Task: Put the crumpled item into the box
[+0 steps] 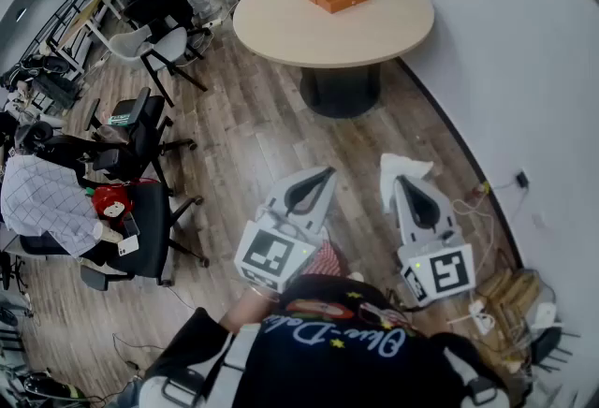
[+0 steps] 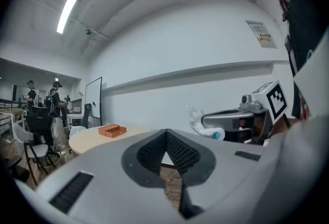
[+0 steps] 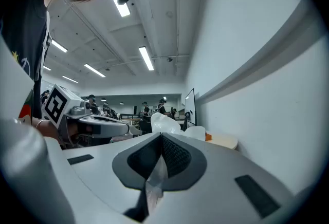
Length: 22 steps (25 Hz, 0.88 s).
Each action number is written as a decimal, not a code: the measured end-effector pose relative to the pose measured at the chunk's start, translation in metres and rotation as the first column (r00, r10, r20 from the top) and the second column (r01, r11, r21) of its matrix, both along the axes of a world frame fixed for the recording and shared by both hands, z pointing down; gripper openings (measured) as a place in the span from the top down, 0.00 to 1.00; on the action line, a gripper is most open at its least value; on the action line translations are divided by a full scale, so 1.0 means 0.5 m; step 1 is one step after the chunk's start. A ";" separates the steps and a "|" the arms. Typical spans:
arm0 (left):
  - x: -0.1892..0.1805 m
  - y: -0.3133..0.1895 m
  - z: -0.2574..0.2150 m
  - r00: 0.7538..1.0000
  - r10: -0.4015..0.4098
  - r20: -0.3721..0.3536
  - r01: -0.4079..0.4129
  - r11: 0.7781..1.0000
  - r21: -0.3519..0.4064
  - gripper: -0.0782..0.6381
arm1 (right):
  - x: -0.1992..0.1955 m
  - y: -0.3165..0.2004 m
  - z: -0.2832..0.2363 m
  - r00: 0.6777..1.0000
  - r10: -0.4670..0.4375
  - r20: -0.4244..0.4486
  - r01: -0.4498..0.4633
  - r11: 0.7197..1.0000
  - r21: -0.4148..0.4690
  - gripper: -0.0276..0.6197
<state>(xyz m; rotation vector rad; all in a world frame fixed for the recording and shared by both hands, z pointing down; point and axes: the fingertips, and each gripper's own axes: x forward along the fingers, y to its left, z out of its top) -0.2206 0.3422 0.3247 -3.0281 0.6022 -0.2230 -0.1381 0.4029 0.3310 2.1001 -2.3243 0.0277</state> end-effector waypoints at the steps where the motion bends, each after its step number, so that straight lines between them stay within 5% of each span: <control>1: 0.002 -0.001 0.000 1.000 0.000 -0.002 0.000 1.000 0.002 0.90 | 0.003 0.000 -0.003 1.000 0.004 0.010 -0.004 1.000 0.009 0.96; 22: 0.083 -0.085 -0.007 0.997 0.047 -0.061 -0.046 0.999 0.018 0.90 | 0.065 -0.074 -0.039 1.000 0.030 0.004 -0.031 0.998 0.055 0.96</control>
